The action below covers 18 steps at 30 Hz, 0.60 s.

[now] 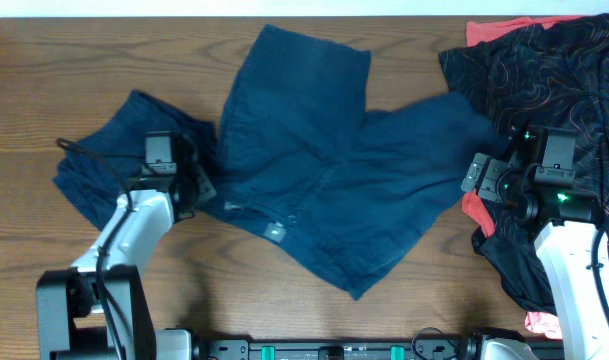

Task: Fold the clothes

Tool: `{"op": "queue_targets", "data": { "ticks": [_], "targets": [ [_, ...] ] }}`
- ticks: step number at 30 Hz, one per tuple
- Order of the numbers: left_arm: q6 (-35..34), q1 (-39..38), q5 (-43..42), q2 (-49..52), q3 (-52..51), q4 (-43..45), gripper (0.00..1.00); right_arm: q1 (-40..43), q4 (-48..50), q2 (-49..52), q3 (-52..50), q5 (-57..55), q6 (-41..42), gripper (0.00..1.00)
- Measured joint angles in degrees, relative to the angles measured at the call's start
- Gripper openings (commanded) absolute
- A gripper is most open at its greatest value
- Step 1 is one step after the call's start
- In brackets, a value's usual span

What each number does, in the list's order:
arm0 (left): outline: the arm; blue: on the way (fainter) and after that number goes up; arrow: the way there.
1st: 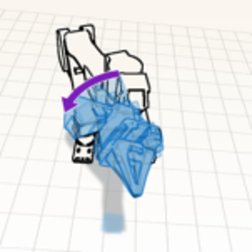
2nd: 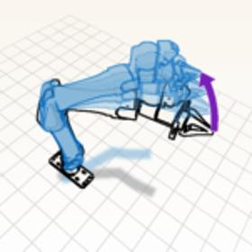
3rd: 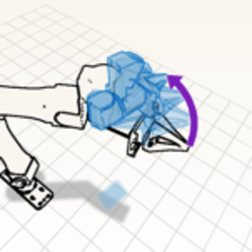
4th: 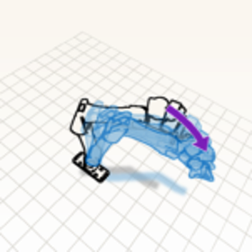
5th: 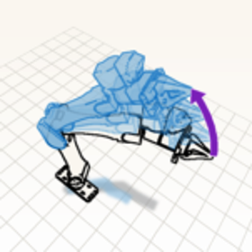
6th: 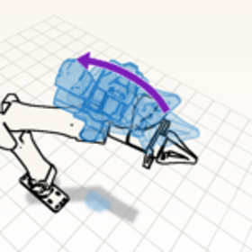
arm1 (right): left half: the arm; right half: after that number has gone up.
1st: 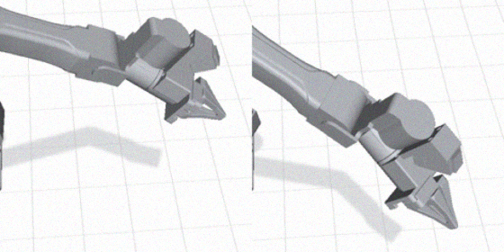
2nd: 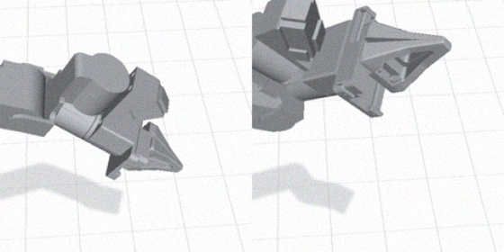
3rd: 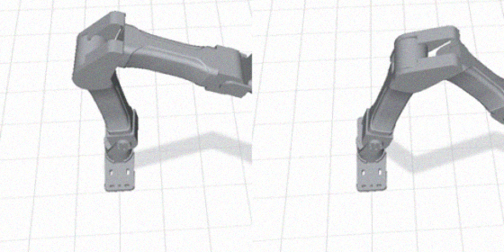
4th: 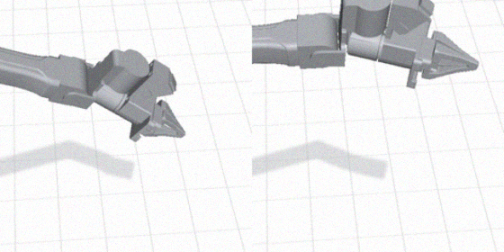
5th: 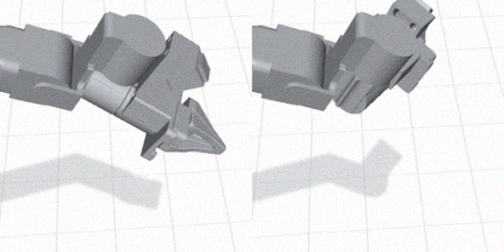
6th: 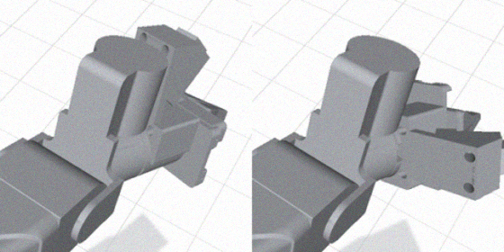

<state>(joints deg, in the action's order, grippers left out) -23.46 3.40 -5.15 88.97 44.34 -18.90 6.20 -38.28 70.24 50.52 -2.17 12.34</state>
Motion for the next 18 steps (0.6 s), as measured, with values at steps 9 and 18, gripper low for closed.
{"op": "queue_targets", "data": {
  "ticks": [9, 18],
  "targets": [
    [3.02, 6.86, 3.63, 5.35, -0.07, 15.06, 0.06, 0.0, -1.81, 0.0, 0.0, -0.02, -0.02, 0.99],
    [4.35, 16.5, 4.2, 5.49, 7.26, 12.46, 0.73, 0.0, -2.29, 0.0, 0.0, 4.31, -0.11, 0.96]
  ]
}}
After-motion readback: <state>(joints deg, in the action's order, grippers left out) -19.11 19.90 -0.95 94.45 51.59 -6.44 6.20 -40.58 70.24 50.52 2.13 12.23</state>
